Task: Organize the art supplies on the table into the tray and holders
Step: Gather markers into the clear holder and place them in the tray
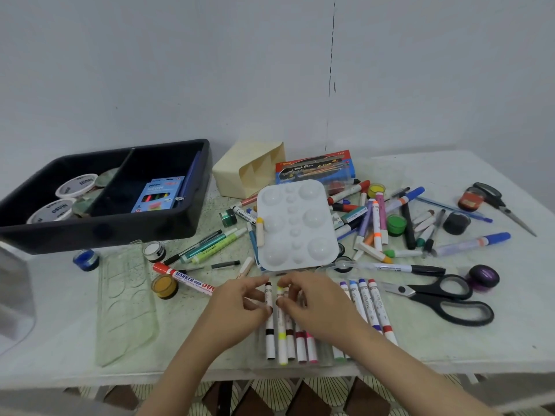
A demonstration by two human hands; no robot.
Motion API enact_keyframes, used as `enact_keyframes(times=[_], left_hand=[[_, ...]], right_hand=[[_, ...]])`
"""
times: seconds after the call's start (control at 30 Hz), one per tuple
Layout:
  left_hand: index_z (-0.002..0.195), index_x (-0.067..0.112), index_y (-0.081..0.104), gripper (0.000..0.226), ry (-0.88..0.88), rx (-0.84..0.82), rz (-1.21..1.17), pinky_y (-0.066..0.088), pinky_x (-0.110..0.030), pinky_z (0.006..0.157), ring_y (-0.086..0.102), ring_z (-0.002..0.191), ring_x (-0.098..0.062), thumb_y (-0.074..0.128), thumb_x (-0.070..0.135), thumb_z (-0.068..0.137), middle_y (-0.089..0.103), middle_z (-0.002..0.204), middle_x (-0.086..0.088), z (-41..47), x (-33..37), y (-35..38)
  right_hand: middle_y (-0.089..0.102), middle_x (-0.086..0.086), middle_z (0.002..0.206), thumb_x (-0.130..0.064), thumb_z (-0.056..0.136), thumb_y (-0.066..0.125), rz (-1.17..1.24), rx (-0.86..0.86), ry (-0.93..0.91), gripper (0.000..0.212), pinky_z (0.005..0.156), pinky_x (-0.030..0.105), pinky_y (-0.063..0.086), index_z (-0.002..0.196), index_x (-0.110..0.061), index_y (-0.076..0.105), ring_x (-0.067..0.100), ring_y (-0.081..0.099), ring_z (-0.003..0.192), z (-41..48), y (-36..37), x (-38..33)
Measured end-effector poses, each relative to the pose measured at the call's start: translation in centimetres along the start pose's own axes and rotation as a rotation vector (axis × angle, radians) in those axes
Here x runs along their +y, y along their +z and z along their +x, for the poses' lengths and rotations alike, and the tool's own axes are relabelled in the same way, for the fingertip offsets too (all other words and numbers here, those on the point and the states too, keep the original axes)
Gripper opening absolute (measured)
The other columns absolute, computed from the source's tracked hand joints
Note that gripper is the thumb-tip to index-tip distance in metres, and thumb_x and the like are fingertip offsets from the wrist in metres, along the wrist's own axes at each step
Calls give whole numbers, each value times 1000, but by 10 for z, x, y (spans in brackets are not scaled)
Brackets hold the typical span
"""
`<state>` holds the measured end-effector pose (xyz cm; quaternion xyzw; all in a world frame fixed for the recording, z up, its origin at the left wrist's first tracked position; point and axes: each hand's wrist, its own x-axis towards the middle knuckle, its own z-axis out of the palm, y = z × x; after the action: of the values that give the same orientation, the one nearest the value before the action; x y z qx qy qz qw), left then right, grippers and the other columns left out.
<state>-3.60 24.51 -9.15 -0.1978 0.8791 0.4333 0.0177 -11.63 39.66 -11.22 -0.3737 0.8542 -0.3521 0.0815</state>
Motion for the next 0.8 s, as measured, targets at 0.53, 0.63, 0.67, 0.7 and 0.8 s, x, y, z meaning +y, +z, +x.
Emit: enact_keyframes(times=[0.53,0.63,0.67,0.7,0.8], left_hand=[[135,48,33,92,248,-179,328,17,-25,110,12,129,12,61,71,51,19,133,42,-5,-16,-16],[136,50,26,99,261,-216,333,9,-22,109,5,128,17,56,75,45,9,131,49,-7,-16,-16],[137,49,27,101,260,-219,323,9,-21,109,4,126,20,57,74,45,9,130,50,-7,-17,-16],[138,48,27,101,259,-217,313,8,-20,109,3,124,23,58,73,45,10,130,50,-7,-18,-16],[139,47,29,102,269,-223,315,9,-18,108,2,123,26,61,72,46,13,134,48,-6,-21,-17]], right_hand=[[39,-8,115,-54,73,71,-77,-281,-78,83,92,28,41,144,-32,34,8,42,106,-9,-15,-5],[37,-9,117,-54,75,69,-105,-257,-92,82,89,27,41,145,-30,32,7,41,105,-11,-13,-7],[37,-9,117,-53,76,68,-110,-254,-95,82,89,27,41,145,-29,32,8,41,105,-12,-13,-8],[37,-8,118,-53,76,68,-113,-255,-96,81,89,28,42,144,-28,33,8,41,105,-13,-12,-8],[36,-6,117,-53,76,68,-126,-263,-94,79,90,30,42,143,-26,35,9,41,105,-12,-13,-9]])
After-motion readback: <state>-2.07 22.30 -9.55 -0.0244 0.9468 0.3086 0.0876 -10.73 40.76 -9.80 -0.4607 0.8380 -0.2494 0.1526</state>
